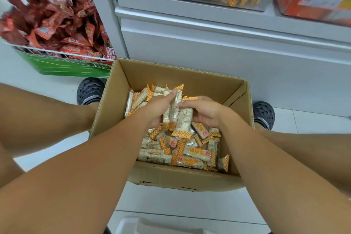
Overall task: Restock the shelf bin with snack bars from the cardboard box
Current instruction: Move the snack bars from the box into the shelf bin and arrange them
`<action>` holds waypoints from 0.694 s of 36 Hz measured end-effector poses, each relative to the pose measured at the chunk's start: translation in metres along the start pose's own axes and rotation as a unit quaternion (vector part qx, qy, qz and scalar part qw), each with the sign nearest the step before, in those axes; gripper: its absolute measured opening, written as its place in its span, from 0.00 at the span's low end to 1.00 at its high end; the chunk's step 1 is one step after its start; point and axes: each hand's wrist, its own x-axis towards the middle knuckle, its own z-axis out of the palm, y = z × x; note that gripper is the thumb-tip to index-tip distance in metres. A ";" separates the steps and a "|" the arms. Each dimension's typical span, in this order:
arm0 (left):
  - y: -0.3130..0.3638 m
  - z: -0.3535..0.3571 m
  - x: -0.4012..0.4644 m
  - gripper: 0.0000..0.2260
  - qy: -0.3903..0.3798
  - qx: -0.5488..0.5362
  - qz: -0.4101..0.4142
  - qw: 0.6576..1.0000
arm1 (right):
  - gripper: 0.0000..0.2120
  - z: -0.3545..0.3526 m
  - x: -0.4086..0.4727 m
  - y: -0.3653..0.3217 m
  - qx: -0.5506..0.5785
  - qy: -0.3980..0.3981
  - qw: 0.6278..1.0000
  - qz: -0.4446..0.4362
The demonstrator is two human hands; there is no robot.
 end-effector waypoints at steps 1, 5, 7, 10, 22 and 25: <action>0.002 0.001 -0.002 0.31 -0.007 0.017 -0.001 1.000 | 0.26 -0.001 -0.001 0.000 0.027 -0.012 1.000 -0.009; -0.003 -0.005 0.004 0.45 -0.040 0.034 0.000 0.999 | 0.25 -0.005 -0.007 0.000 0.066 -0.025 0.997 -0.028; -0.007 -0.006 0.003 0.46 -0.040 0.037 -0.002 0.999 | 0.23 -0.008 -0.007 -0.001 0.093 0.010 0.995 -0.039; -0.012 -0.009 0.003 0.29 -0.040 0.012 -0.039 0.998 | 0.11 -0.011 -0.003 -0.006 0.092 0.143 0.984 -0.048; -0.008 -0.004 -0.009 0.45 -0.086 0.092 -0.060 0.990 | 0.34 0.002 -0.010 -0.028 -0.012 0.030 0.999 0.042; -0.014 -0.012 0.001 0.47 -0.118 0.094 -0.087 0.985 | 0.40 -0.011 -0.009 -0.030 -0.134 0.046 0.990 0.026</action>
